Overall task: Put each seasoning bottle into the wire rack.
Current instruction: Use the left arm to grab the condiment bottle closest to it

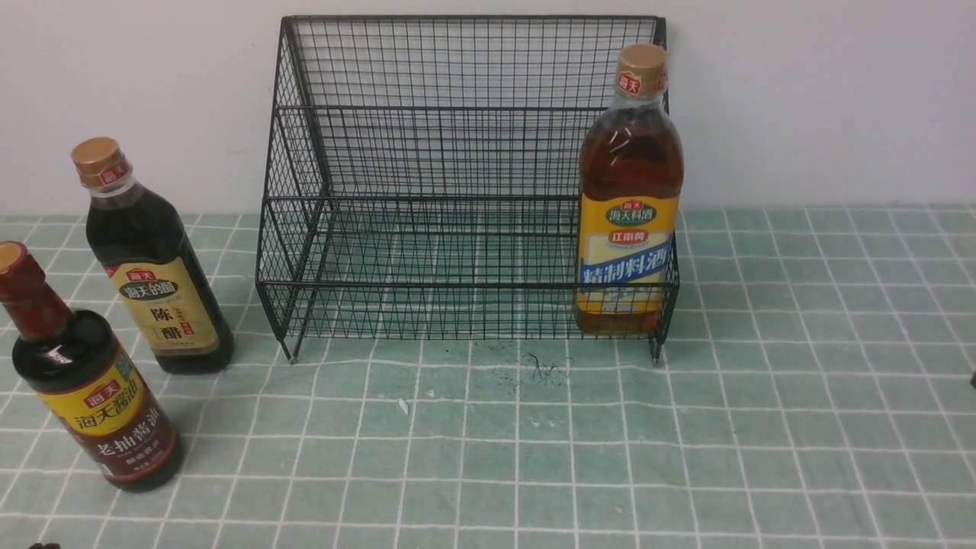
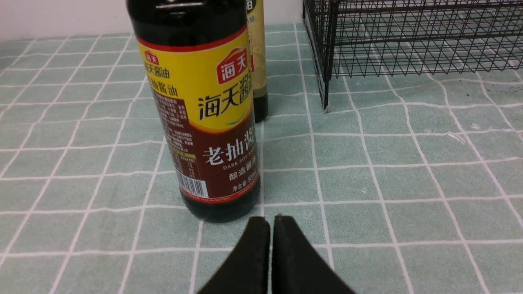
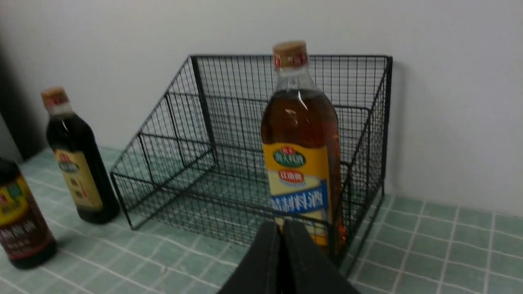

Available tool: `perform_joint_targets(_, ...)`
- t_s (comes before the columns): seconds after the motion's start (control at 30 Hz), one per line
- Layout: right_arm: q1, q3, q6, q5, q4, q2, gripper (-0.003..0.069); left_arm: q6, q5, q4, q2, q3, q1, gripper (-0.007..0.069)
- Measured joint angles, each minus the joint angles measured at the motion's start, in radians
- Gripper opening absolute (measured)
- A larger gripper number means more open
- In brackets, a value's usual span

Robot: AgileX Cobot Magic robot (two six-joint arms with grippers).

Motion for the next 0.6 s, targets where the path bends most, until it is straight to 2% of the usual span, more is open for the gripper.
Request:
perform_joint_targets(0.17, -0.021, 0.097, -0.003, -0.029, -0.059, -0.061, -0.0015, 0.000, 0.000, 0.000, 0.000, 0.000, 0.000, -0.0006)
perform_joint_targets(0.5, -0.327, 0.388, 0.024, -0.078, -0.001, -0.238, -0.0015, 0.000, 0.000, 0.000, 0.000, 0.000, 0.000, -0.0006)
perform_joint_targets(0.6, -0.398, 0.407, 0.024, 0.017, 0.013, -0.303, -0.0015, 0.000, 0.000, 0.000, 0.000, 0.000, 0.000, -0.0006)
